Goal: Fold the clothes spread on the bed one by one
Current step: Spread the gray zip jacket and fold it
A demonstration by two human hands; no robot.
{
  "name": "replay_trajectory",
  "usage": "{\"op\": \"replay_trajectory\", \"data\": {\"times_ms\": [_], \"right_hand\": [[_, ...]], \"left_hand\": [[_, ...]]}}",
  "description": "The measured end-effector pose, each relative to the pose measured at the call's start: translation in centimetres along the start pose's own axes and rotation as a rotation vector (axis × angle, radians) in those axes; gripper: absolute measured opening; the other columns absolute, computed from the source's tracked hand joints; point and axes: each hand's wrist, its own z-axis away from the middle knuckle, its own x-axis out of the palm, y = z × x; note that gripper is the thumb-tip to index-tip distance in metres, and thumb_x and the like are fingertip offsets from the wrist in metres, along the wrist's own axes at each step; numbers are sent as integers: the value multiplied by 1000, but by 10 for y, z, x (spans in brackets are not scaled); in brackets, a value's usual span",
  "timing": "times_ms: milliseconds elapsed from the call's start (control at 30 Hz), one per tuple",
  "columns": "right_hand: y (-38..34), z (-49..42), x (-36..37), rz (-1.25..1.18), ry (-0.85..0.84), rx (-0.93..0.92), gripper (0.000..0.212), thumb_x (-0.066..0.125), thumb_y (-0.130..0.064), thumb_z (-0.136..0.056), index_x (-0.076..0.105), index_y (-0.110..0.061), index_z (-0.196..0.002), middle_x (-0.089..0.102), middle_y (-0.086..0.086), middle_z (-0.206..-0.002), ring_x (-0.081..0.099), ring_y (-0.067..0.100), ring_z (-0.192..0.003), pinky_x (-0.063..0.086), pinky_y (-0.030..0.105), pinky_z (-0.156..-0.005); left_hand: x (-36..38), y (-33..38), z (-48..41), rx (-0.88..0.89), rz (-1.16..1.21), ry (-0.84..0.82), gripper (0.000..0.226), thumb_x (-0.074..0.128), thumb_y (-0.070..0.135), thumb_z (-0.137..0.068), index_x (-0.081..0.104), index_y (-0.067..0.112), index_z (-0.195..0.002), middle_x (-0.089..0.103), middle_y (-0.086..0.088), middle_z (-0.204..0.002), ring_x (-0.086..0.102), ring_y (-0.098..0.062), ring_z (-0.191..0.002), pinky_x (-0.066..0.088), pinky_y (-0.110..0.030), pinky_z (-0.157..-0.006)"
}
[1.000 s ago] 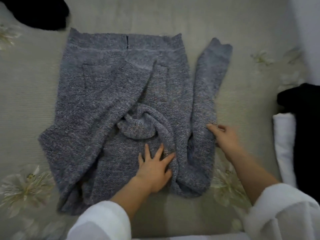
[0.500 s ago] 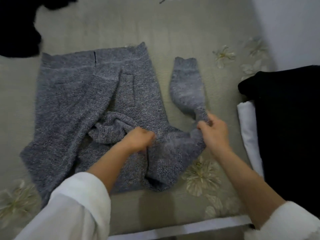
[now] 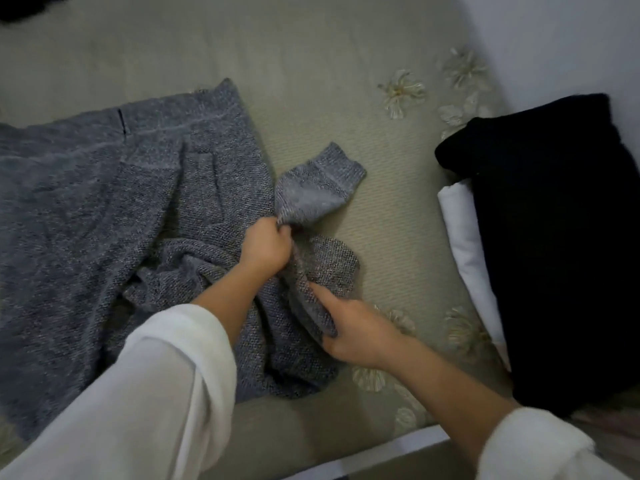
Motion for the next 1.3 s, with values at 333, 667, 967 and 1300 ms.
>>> {"op": "replay_trajectory", "data": {"times_ms": [333,667,967,1300], "right_hand": [[-42,-39,-14,4,186,-69,28,52,-40,-90,33,-21,-99,61,8,-81,59,35,-72,49,42,-61],[-68,-83,39,175,-349,-37,62,60,-48,-85,32,-13,-128,60,11,-108,58,30,-98,37,31,-67],[-70,-116,35,-6,-566,191,92,58,-70,-77,23,-19,-146,45,7,-141,48,28,-122,36,29,-85],[-78,-132,32,-25,-637,303,113,63,-78,-64,22,-18,-150,36,2,-150,37,27,-134,28,38,-114]], "left_hand": [[-122,9,-24,104,1638,-143,44,36,33,-99,74,12,-97,70,-11,-106,66,-29,-104,54,-40,-86],[-127,-136,-40,-484,1066,-5,46,61,38,-88,54,17,-129,63,-3,-115,60,-19,-103,47,-32,-79],[-150,-85,-97,-421,971,-3,14,58,30,-87,60,16,-89,66,-1,-75,64,-18,-65,53,-30,-64],[-176,-143,-101,-310,1487,53,32,36,31,-99,61,18,-115,68,-4,-115,64,-21,-106,49,-40,-92]]}}
